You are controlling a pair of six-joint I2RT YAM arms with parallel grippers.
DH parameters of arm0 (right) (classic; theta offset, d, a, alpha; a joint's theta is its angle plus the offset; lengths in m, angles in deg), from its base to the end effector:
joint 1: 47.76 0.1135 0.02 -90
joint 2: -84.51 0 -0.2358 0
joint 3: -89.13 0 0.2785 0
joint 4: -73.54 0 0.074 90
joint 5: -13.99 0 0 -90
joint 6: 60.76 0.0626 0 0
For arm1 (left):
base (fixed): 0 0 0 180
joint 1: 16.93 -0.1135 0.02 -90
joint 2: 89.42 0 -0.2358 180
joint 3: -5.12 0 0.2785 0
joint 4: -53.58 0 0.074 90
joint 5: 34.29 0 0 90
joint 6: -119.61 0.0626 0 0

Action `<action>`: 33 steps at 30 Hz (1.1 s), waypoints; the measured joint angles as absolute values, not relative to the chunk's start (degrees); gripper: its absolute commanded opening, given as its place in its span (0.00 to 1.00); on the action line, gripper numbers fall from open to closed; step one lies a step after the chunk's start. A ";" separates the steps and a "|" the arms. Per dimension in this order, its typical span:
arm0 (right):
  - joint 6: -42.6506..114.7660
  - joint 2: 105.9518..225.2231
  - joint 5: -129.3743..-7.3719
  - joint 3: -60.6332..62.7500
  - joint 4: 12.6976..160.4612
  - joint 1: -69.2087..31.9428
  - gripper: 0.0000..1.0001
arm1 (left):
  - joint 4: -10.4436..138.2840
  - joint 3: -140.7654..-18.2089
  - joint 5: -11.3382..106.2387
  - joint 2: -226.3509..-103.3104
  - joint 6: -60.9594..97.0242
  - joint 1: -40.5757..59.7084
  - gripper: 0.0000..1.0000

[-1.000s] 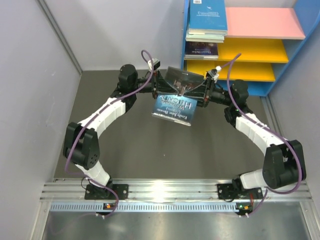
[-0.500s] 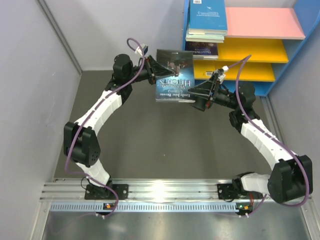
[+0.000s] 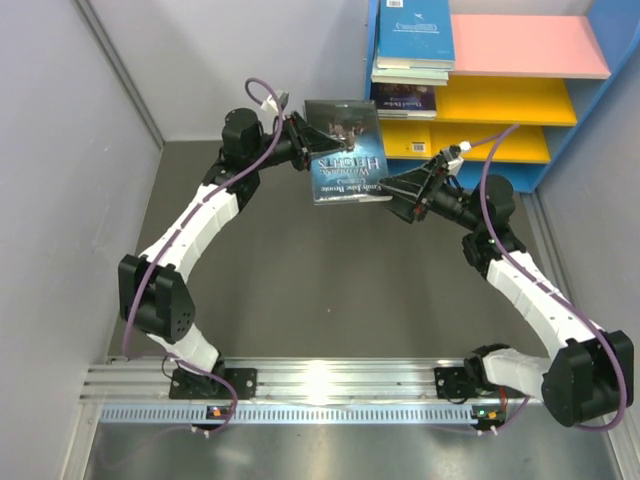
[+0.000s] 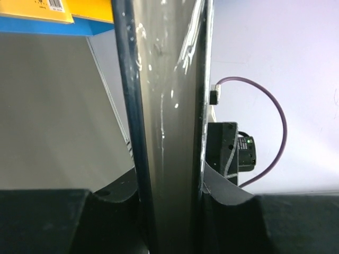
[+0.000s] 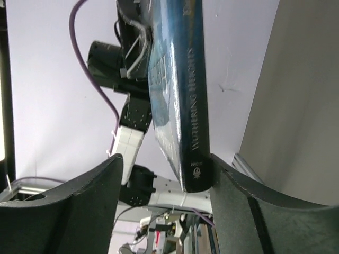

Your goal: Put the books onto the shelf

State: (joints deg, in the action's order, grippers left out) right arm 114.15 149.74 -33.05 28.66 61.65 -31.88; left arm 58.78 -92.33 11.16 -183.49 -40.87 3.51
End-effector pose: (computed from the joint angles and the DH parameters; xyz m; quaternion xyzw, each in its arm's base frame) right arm 0.2938 0.1279 0.3194 0.1227 0.6630 0.6920 0.2580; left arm 0.3907 -0.1925 0.3614 -0.0421 0.7138 -0.6499 0.2576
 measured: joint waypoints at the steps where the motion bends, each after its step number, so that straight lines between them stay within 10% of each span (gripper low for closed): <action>1: 113.97 149.69 -34.02 28.71 61.65 -31.84 0.55 | 58.78 -92.00 11.27 -182.85 -40.65 3.47 0.00; 7: 112.03 149.83 -36.55 28.68 63.50 -31.68 0.00 | 58.17 -88.31 12.34 -179.16 -42.09 3.06 0.00; 14: 108.57 149.78 -35.74 25.86 69.82 -31.42 0.00 | 57.16 -83.37 13.56 -176.38 -45.30 2.64 0.00; 19: 103.35 149.72 -34.78 19.96 79.04 -31.38 0.00 | 57.01 -82.39 14.04 -174.35 -46.31 2.57 0.30; 33: 92.25 147.57 -36.44 9.17 96.86 -31.84 0.00 | 66.49 -83.52 12.21 -171.62 -34.16 2.62 0.75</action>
State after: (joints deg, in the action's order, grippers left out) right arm 92.25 147.57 -36.44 9.17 96.86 -31.84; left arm 66.49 -83.52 12.21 -171.62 -34.16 2.62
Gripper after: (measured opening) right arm 0.165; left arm 0.654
